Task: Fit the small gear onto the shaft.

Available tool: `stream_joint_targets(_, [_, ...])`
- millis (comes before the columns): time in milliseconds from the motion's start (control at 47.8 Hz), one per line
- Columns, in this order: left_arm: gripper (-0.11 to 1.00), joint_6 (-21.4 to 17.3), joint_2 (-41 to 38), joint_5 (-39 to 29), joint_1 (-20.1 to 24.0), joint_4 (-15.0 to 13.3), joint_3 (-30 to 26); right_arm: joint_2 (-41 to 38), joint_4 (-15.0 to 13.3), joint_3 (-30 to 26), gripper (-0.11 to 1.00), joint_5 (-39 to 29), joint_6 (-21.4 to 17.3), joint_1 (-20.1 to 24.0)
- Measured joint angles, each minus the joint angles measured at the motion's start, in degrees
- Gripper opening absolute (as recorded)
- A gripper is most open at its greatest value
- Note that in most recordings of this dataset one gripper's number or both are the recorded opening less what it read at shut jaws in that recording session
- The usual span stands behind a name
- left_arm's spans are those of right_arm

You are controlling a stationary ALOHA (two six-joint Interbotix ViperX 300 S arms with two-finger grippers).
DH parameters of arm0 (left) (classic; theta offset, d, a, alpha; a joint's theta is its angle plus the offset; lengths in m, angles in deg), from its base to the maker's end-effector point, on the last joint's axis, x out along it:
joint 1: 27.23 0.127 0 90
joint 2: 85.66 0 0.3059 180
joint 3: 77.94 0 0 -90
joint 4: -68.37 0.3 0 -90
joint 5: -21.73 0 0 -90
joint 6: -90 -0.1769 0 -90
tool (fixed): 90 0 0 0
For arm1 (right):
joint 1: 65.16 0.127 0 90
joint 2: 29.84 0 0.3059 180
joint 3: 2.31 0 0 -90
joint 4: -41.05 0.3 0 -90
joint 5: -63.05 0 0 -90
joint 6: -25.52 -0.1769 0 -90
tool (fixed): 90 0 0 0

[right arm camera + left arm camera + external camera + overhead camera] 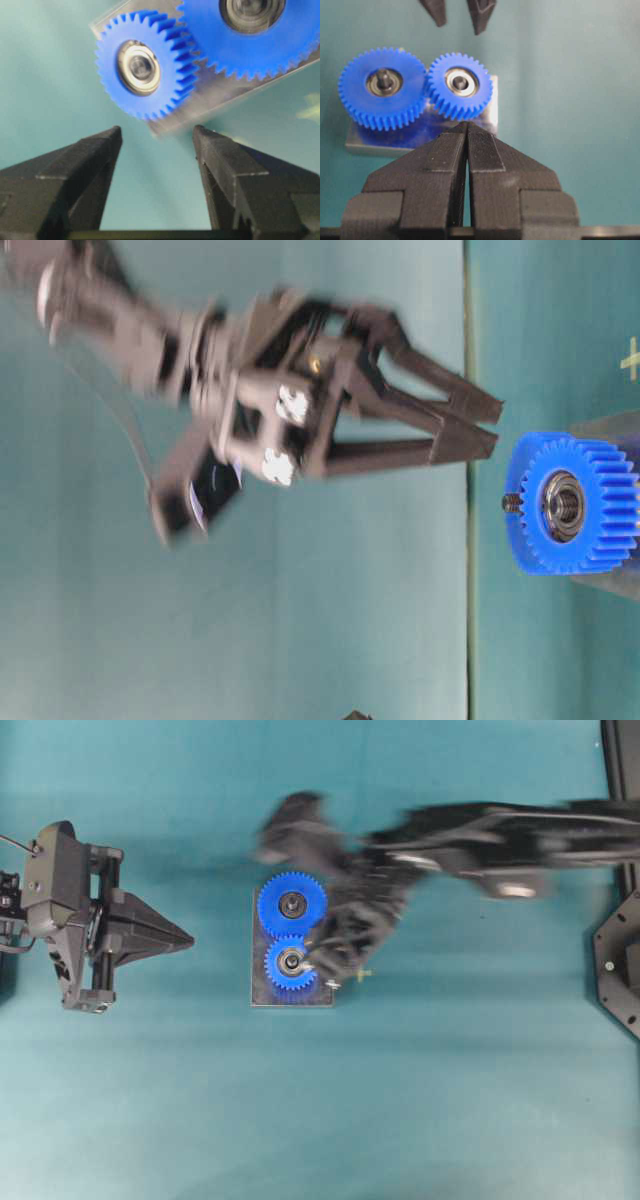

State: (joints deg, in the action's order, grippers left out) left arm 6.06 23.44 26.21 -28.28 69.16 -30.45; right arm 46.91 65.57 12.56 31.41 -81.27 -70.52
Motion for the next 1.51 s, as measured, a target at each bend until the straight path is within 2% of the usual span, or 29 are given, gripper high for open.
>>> stream_joint_targets(167, [0.0,0.0,0.0,0.0,0.0,0.0,0.0,4.7,12.3,13.8,0.59,28.1,-0.1,4.7])
stream_joint_targets(230, [0.0,0.0,0.1,0.0,0.0,0.0,0.0,6.1,15.2,17.4,0.57,35.7,-0.6,6.5])
stream_joint_targets(314, [0.0,0.0,0.0,0.0,0.0,0.0,0.0,6.9,16.8,19.8,0.54,39.2,-2.0,7.6])
stream_joint_targets(586, [0.0,0.0,0.0,0.0,0.0,0.0,0.0,3.0,16.6,17.1,0.22,40.8,-2.5,4.9])
stream_joint_targets(733, [0.0,0.1,0.1,0.0,0.0,0.0,0.0,-0.1,15.2,14.8,0.14,40.6,-2.5,3.5])
stream_joint_targets(921, [0.0,0.1,0.1,0.0,0.0,0.0,-0.1,-2.5,14.7,11.1,0.11,37.6,-2.5,3.3])
stream_joint_targets(1277, [0.0,0.1,0.1,0.1,0.0,0.0,-0.1,-2.6,14.6,10.3,0.11,31.5,-2.5,3.0])
stream_joint_targets(1507, [0.0,0.1,0.1,0.0,0.0,0.0,-0.1,-5.2,14.6,7.0,0.11,28.0,-2.5,2.7])
